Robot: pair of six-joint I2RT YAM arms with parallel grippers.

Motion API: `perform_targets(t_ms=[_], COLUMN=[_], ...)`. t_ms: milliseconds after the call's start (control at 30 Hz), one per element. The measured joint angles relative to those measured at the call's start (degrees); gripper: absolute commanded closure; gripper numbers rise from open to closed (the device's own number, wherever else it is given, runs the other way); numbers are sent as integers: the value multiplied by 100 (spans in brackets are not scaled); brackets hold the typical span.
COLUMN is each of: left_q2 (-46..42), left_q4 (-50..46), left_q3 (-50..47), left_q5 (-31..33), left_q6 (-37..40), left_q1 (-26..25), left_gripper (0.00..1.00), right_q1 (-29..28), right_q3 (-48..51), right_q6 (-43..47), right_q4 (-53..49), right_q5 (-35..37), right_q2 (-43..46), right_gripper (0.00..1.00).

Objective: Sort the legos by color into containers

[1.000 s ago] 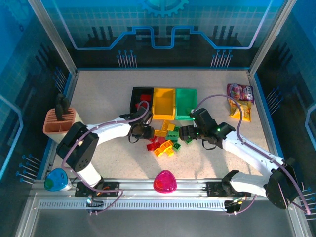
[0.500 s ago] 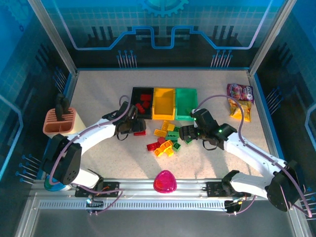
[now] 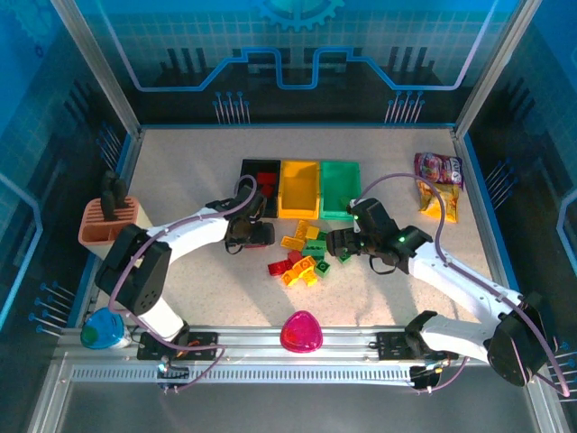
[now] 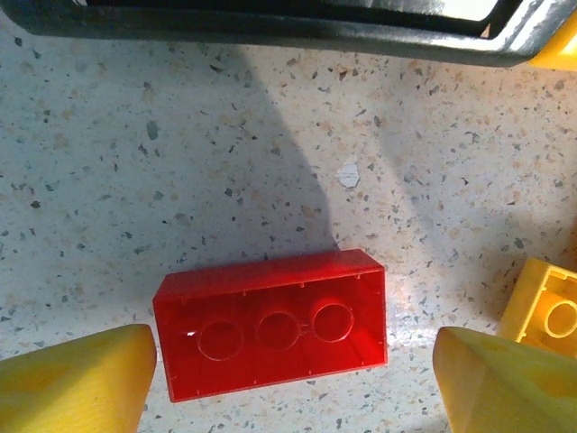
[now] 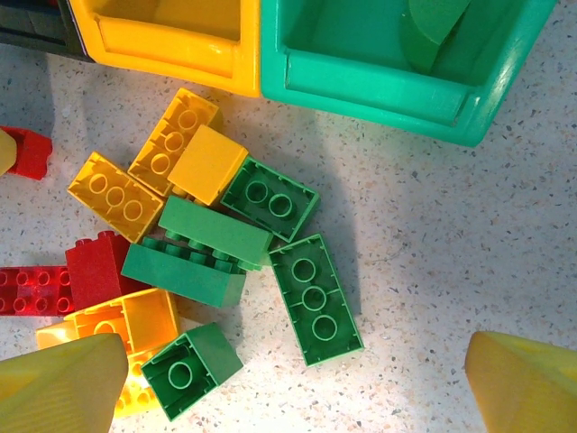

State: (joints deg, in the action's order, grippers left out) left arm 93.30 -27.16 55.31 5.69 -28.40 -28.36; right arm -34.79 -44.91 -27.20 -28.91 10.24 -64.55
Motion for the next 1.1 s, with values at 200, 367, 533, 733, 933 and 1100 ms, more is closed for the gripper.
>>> perform_targets(t_ms=[200, 367, 533, 733, 933, 1100], left_q2=[286, 452, 634, 807, 813, 699], left_q4=[-173, -289, -302, -372, -378, -503], left_q3=[247, 339, 354, 459, 544, 625], left_q5=[116, 162, 221, 330, 398, 428], left_q6=[0, -2, -4, -4, 17, 4], left_q1=[-55, -164, -181, -181, -229, -256], left_gripper=[19, 20, 23, 41, 60, 60], right_q1=[7, 52, 74, 142, 192, 238], right_q3=[122, 122, 186, 286, 304, 396], right_q6=[-2, -2, -2, -2, -2, -2], right_q4=[-13, 11, 52, 74, 72, 94], right_q5=[20, 22, 20, 17, 22, 17], right_q2=[17, 28, 39, 136, 254, 321], right_gripper=[3, 3, 3, 3, 2, 3])
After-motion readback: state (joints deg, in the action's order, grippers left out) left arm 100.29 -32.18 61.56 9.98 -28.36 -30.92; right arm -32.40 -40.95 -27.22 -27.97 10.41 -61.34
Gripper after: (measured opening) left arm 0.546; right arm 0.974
